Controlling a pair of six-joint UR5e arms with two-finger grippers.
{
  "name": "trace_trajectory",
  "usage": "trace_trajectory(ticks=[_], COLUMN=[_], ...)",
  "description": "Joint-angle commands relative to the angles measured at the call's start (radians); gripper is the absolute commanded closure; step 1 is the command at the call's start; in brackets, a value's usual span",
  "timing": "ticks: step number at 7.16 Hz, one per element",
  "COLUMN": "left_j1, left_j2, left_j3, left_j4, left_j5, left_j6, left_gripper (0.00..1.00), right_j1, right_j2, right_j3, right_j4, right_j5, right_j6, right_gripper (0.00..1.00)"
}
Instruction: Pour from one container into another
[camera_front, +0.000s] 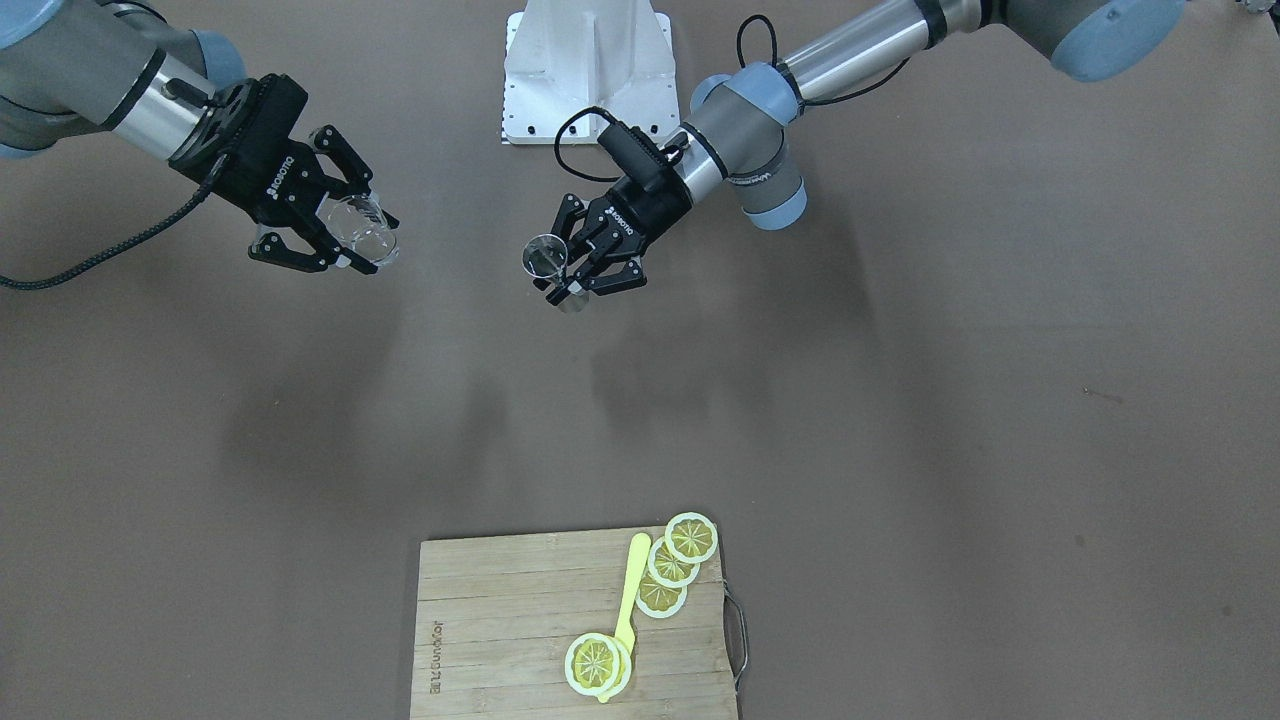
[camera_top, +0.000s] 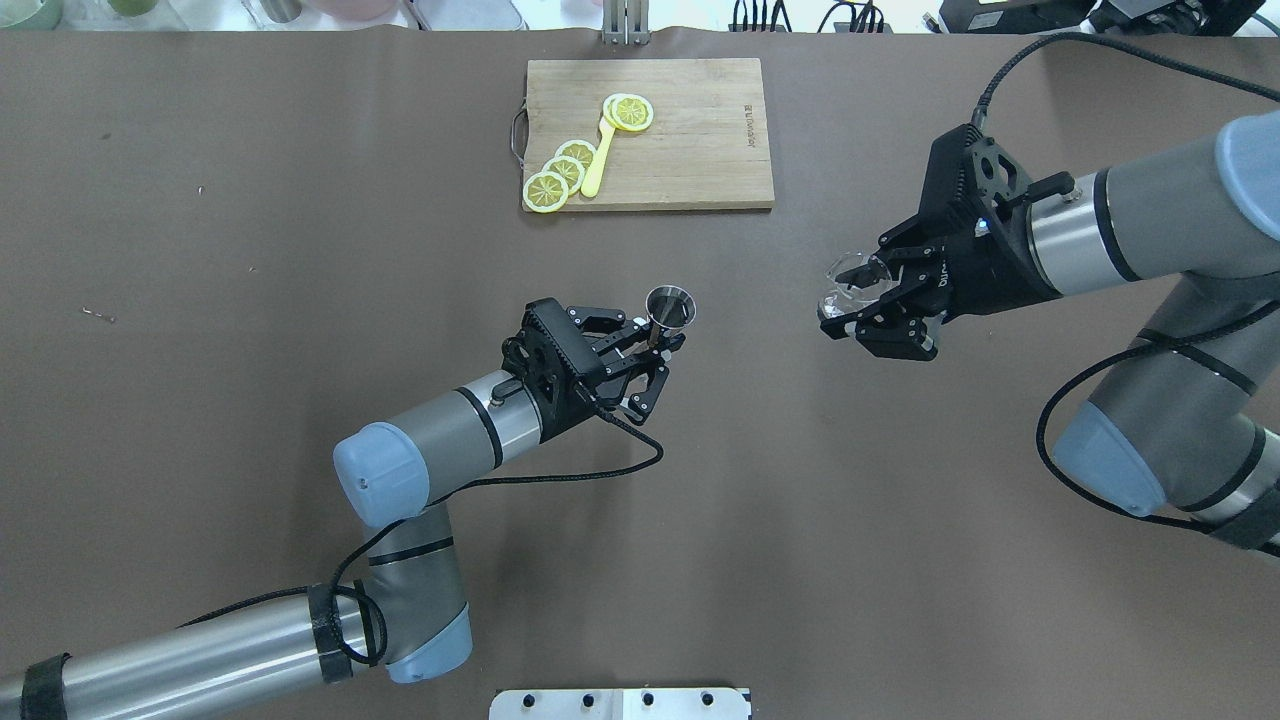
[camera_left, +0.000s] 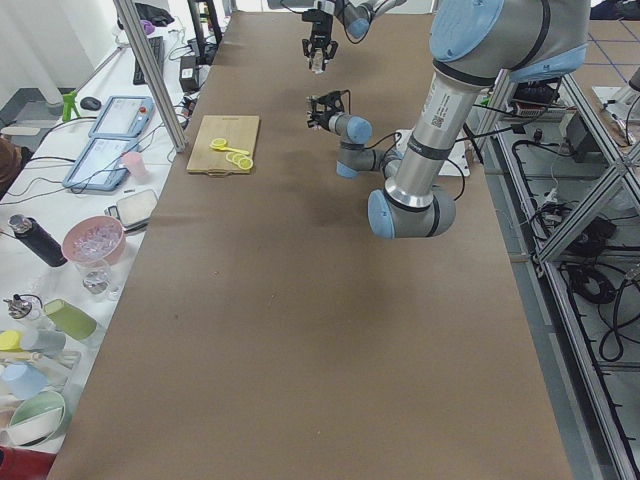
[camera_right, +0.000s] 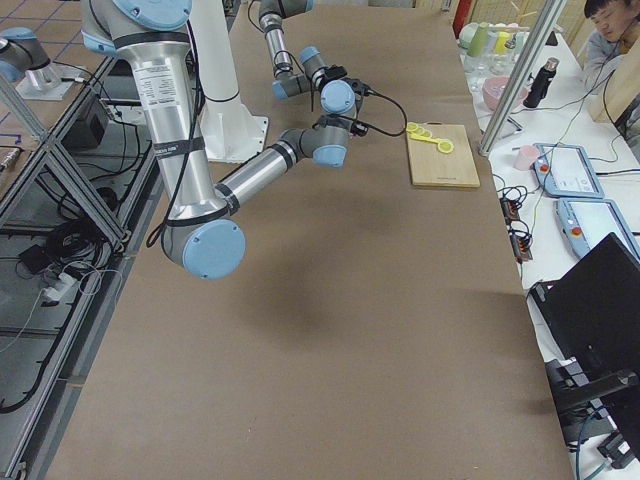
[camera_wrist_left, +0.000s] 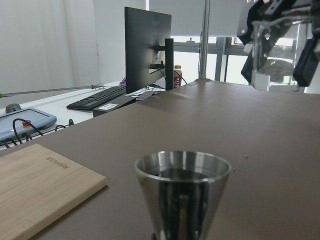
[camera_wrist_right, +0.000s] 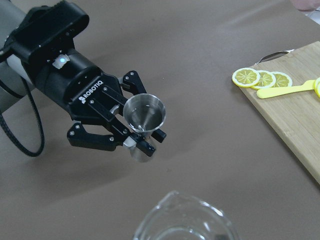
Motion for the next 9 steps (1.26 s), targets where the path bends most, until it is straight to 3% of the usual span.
trace_trajectory(ticks=[1, 3, 4, 9], left_j1=[-0.008, -0.017, -0.015, -0.021], left_j2=[0.000, 0.000, 0.001, -0.005], left_j3=[0.002, 0.002, 0.002, 0.015], left_j4=[0.001, -0.001, 0.000, 0.008], left_j5=[0.000, -0.001, -0.001, -0.001], left_j6=[-0.001, -0.001, -0.001, -0.002], left_gripper=[1.00, 1.00, 1.00, 1.00], right_j1=[-0.019, -0.041, -0.043, -0.041], right_j2=[0.047, 0.061, 0.097, 0.237], right_j3=[0.077, 0.077, 0.077, 0.082], right_j4=[-0.235, -0.285, -0.377, -0.760], right_j5=[-0.048, -0.139, -0.155, -0.199], right_j6=[-0.189, -0.432, -0.545, -0.576], right_gripper=[1.00, 1.00, 1.00, 1.00])
